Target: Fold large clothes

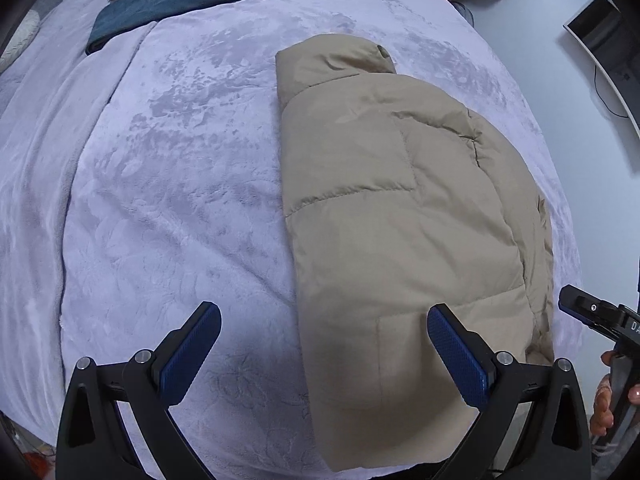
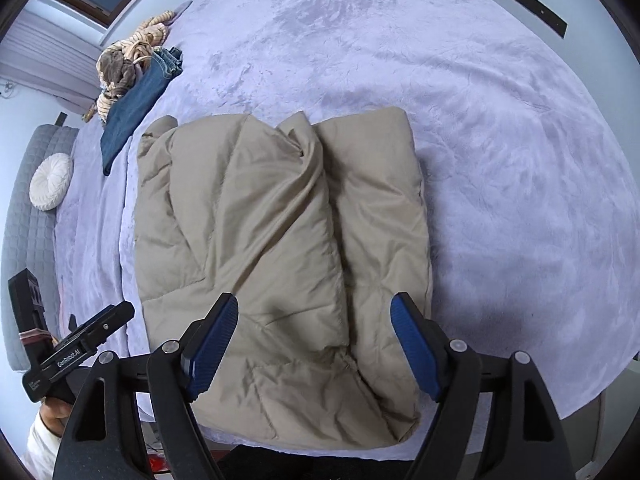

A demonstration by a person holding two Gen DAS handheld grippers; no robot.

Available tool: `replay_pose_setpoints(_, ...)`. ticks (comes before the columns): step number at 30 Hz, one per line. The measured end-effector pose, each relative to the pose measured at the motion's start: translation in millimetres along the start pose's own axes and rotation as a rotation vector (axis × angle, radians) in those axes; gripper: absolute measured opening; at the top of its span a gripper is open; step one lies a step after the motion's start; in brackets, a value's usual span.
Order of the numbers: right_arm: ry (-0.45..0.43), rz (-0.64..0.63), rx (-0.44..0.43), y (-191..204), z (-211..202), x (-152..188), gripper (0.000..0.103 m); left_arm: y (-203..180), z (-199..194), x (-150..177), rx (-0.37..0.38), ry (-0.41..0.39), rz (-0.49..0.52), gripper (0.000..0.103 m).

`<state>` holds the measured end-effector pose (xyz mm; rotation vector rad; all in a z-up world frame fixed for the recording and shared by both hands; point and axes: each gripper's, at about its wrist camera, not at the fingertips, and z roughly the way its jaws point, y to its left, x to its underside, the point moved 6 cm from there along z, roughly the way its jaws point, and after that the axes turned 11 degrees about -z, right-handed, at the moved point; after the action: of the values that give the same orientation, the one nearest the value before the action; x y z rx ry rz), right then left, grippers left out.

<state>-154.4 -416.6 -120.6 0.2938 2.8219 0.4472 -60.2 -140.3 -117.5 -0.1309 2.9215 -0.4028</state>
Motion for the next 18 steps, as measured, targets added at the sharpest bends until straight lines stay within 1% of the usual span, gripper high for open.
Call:
replay_pose_setpoints(4, 0.013, 0.008, -0.012, -20, 7, -11, 0.082, -7, 15, -3, 0.040, 0.029, -0.015, 0.103)
replay_pose_setpoints(6, 0.002, 0.012, -0.037, -30, 8, -17, 0.082, -11, 21, -3, 0.062, 0.045, -0.023, 0.103)
replay_pose_setpoints(8, -0.004, 0.020, -0.050, -40, 11, -22, 0.091, -14, 26, -4, 0.080, 0.057, -0.030, 0.103)
replay_pose_setpoints(10, -0.010, 0.039, -0.081, -50, 15, -26, 0.103, -19, 29, -3, 0.093, 0.066, -0.032, 0.103)
replay_pose_setpoints(13, -0.004, 0.078, -0.145, -66, 26, -32, 0.103, -25, 34, -3, 0.100, 0.075, -0.024, 0.103)
replay_pose_setpoints(18, 0.040, 0.161, -0.306, -80, 61, -35, 0.103, -34, 41, -3, 0.114, 0.092, -0.014, 0.103)
